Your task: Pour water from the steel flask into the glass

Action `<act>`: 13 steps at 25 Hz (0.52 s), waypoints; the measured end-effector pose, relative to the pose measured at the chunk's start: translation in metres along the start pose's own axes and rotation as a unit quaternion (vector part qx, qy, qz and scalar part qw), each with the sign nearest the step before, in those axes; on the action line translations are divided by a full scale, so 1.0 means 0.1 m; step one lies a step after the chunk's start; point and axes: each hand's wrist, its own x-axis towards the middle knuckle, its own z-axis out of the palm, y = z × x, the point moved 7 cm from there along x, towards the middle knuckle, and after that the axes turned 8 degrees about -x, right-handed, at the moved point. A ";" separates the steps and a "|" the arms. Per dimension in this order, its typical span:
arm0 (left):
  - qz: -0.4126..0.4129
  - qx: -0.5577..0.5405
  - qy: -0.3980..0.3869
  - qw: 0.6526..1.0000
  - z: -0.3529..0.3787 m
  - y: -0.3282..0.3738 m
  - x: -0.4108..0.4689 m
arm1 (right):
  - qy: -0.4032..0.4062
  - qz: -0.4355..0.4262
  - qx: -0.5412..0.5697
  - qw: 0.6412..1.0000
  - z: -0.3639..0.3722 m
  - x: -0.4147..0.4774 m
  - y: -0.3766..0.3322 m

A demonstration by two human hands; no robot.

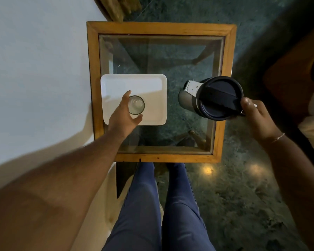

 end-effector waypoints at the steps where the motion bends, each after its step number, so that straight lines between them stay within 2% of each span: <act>1: -0.008 -0.021 0.005 1.000 0.03 -0.04 0.03 | 0.000 0.002 0.006 1.000 0.01 -0.03 0.02; 4: -0.039 -0.120 0.002 0.992 0.11 -0.12 0.13 | 0.028 -0.001 0.077 0.997 0.10 -0.10 0.07; 6: -0.037 -0.156 0.002 0.987 0.14 -0.11 0.20 | 0.075 -0.003 0.122 0.990 0.20 -0.12 0.02; 11: -0.021 -0.145 0.004 0.989 0.02 0.09 0.19 | 0.163 -0.046 0.211 0.963 0.37 -0.04 -0.40; 13: -0.020 -0.132 -0.009 0.991 -0.06 0.23 0.08 | 0.179 -0.029 0.242 0.953 0.32 -0.04 -0.54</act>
